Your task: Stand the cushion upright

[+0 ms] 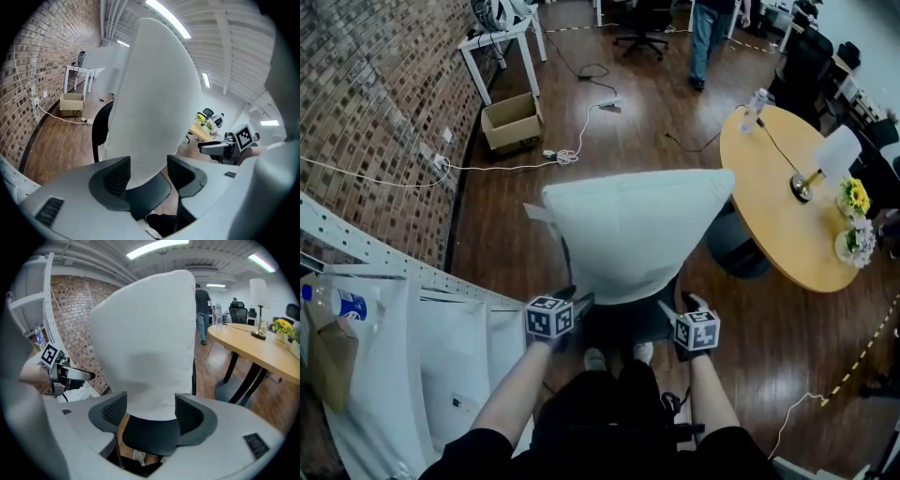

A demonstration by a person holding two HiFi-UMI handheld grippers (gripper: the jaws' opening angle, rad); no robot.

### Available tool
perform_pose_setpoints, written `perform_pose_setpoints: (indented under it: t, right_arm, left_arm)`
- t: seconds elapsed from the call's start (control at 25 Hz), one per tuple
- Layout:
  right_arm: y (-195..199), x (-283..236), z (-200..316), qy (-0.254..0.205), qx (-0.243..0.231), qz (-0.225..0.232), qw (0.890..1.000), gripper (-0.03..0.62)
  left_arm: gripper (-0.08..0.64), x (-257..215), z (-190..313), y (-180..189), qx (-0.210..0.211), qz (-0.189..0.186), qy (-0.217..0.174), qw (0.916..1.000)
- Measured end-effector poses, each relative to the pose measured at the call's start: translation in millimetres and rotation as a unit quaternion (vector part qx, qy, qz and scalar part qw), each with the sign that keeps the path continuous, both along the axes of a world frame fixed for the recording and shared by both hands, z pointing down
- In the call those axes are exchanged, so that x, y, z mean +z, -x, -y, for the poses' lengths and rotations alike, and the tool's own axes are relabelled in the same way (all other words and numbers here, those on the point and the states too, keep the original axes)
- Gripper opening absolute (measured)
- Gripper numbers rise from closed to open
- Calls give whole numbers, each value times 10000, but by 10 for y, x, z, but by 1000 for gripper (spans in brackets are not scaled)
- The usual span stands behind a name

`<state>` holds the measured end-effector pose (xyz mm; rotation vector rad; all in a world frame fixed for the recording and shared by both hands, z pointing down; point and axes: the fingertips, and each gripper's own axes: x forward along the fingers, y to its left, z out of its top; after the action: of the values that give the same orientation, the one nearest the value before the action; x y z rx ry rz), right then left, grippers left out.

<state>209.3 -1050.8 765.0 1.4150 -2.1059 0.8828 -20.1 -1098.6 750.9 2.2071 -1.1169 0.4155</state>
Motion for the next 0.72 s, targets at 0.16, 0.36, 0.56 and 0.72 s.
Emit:
perform_pose_setpoints:
  t: [0.16,0.36,0.56,0.72]
  right_arm:
    - [-153,-218,-205,-234,35,226,9995,305]
    - [-478,-600,-507,-640,83,599,9961,305]
    - [-931,-1039,-1001,-1121,-11,992,9887,282]
    - [-1195,-1474,-1333,-1887,-50,1259,9739,201]
  left_arm:
    - [213,-312,-195,-154,-106,-181,-138,9997]
    - [213,-682,-532,-429,-285,-207,-467,9983]
    - [213,-1022,-1070,-774,-575,-245,-885,9941]
    - [125,-1301,-1551,-944,-882,-444,-1347,9859]
